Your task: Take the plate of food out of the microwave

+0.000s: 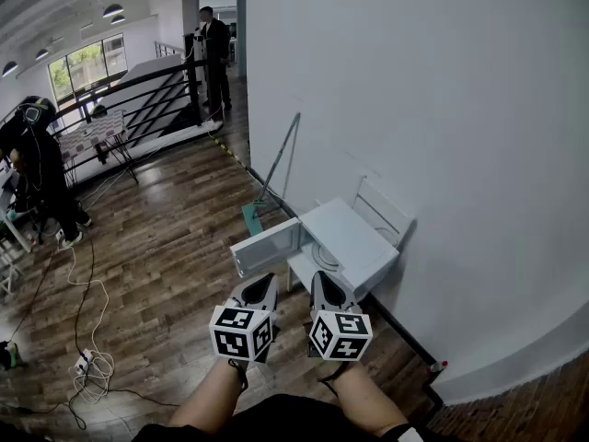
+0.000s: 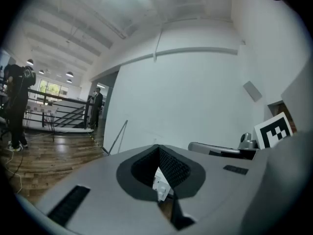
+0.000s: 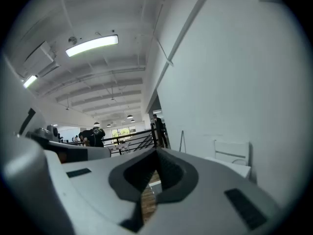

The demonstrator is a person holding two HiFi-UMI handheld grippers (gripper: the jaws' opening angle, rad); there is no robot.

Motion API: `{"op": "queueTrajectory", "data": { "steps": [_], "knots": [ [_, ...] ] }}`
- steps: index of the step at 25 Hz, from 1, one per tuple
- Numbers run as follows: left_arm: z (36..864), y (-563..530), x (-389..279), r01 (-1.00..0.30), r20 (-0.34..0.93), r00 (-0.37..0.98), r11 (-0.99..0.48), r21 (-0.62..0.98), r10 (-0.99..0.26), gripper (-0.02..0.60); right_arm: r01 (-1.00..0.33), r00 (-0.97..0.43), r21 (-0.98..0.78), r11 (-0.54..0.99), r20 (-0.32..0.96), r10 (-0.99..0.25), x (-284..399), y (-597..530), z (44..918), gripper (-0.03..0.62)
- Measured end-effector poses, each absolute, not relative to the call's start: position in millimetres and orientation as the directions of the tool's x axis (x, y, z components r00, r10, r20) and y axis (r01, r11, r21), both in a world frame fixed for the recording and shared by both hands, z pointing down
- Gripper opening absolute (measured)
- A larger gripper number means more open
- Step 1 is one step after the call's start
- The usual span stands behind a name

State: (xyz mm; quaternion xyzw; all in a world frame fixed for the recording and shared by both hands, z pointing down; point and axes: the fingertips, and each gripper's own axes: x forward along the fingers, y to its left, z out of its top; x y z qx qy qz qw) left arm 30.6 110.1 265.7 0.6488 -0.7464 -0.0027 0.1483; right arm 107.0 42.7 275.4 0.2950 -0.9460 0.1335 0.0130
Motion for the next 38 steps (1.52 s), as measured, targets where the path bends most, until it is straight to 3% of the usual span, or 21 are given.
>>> {"op": "queueTrajectory", "data": {
  "steps": [25,38],
  "knots": [
    [287,173,-16,-0.95,0.227,-0.149,0.203,0.238,-0.962,-0.003,-0.538,-0.839,-0.291,0.791,0.099,-0.534,64,102,293,0.012],
    [312,216,-77,-0.904,0.252,-0.271,0.336,0.265,-0.929,-0.003,-0.469,-0.882,-0.296,0.832,0.095,-0.463,-2,124,310,0.012]
  ]
}}
